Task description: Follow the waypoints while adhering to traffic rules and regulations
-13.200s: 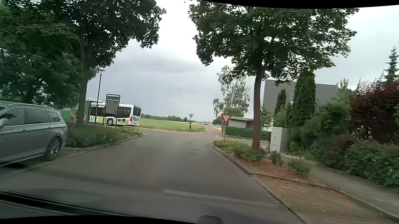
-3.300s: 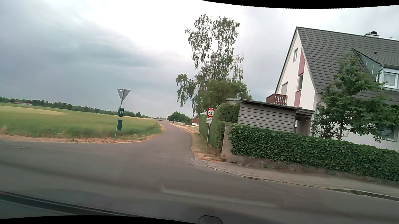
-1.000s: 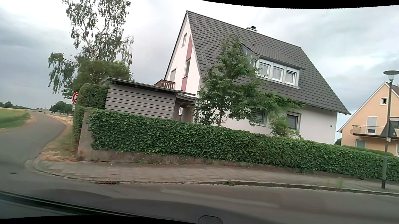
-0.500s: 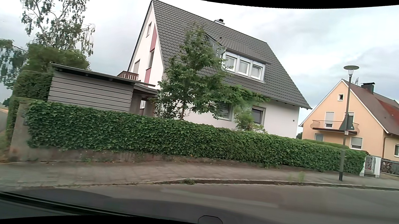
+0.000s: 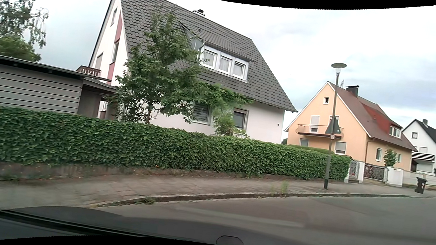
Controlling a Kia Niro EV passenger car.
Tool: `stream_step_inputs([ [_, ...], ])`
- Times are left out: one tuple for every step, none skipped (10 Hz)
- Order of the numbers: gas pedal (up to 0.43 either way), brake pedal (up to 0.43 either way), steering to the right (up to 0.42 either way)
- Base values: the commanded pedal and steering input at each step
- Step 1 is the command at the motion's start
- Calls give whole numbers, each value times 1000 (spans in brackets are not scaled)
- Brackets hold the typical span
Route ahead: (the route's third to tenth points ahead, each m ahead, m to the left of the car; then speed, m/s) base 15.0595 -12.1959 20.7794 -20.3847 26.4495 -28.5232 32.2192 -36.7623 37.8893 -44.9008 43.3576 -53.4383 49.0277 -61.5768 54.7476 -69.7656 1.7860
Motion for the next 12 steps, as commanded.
stream_step_inputs([
  [118, 0, 754],
  [118, 0, 746],
  [118, 0, 743],
  [130, 0, 738],
  [138, 0, 724],
  [138, 0, 709],
  [150, 0, 690],
  [150, 0, 674],
  [157, 0, 657],
  [157, 0, 645],
  [169, 0, 637],
  [177, 0, 624],
])
